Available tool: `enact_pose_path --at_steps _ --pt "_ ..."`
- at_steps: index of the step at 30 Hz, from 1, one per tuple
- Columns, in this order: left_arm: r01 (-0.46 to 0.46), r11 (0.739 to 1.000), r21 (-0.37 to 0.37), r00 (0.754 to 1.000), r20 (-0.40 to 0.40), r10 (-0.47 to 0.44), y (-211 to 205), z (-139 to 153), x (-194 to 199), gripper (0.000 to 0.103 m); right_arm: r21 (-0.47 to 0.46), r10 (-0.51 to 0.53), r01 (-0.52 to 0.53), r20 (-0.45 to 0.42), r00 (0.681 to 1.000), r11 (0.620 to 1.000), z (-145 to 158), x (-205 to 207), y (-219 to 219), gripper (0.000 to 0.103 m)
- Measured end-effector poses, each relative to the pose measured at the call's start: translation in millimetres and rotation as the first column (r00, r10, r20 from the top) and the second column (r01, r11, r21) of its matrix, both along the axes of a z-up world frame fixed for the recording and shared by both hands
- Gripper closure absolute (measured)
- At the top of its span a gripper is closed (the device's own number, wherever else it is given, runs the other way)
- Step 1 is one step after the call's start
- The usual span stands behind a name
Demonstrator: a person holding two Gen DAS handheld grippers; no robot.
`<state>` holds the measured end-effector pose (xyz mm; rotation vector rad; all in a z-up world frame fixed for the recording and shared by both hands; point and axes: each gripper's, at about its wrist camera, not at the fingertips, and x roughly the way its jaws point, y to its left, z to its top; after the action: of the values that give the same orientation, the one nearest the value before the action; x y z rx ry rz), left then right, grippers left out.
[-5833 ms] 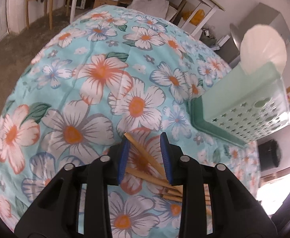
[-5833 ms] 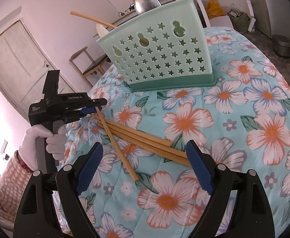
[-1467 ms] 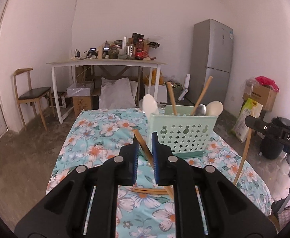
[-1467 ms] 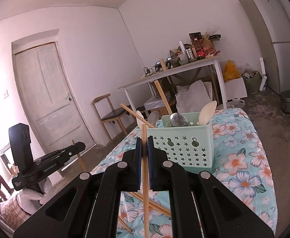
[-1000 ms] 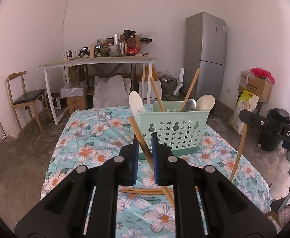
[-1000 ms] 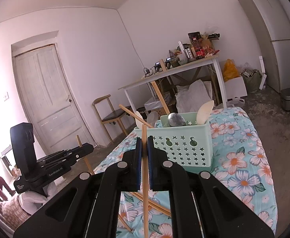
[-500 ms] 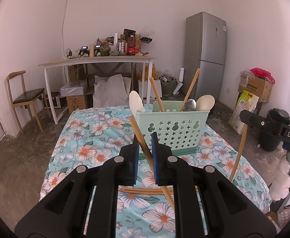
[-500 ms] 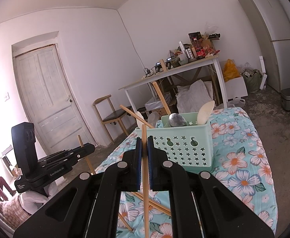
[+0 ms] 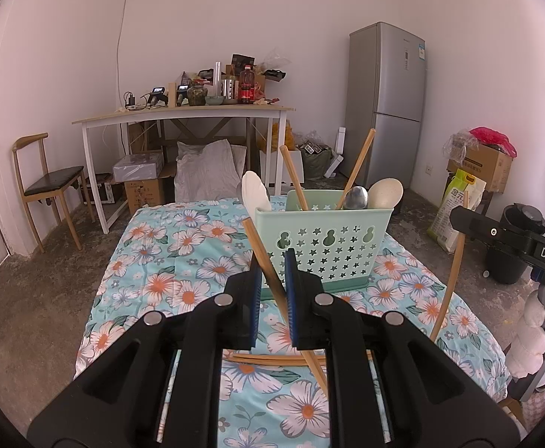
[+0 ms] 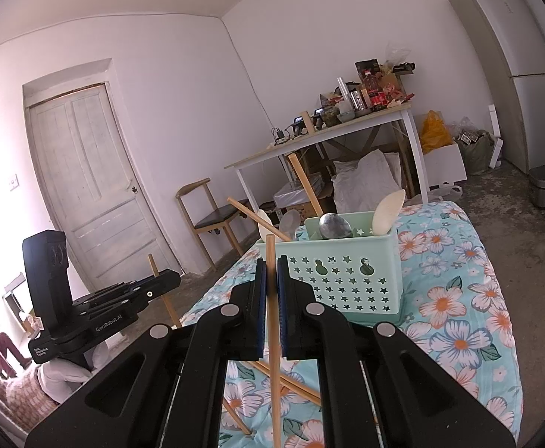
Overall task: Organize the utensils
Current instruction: 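Lift both held chopsticks up toward the green holder with both tools, then lower the chopstick into the holder with the left tool and open it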
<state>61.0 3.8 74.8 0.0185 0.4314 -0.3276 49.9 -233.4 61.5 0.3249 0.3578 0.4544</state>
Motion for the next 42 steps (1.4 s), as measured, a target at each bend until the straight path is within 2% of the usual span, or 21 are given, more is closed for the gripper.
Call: enact_pose_path --at_steps 16,26,34,39,42 --pt "0.006 1.000 0.000 1.000 0.007 -0.006 0 1 -1 0.092 0.003 0.001 -0.001 0.000 1.000 1.000 0 0 0 0.097" --pt "0.033 0.999 -0.028 0.997 0.074 -0.031 6 30 -13 0.098 0.039 0.015 -0.015 0.015 1.000 0.999 2 -3 -1 0.097" --pt "0.072 0.987 -0.144 0.988 0.144 -0.051 16 73 -10 0.098 0.058 0.020 -0.021 0.021 1.000 0.998 1 -2 0 0.097" --pt "0.120 0.959 -0.255 0.971 0.233 -0.060 16 110 0 0.098 0.071 0.021 -0.022 0.020 1.000 0.997 1 -3 -2 0.097" --pt "0.122 0.946 -0.300 0.957 0.290 -0.032 11 130 11 0.098 0.074 0.020 -0.022 0.021 1.000 0.997 1 -3 -1 0.097"
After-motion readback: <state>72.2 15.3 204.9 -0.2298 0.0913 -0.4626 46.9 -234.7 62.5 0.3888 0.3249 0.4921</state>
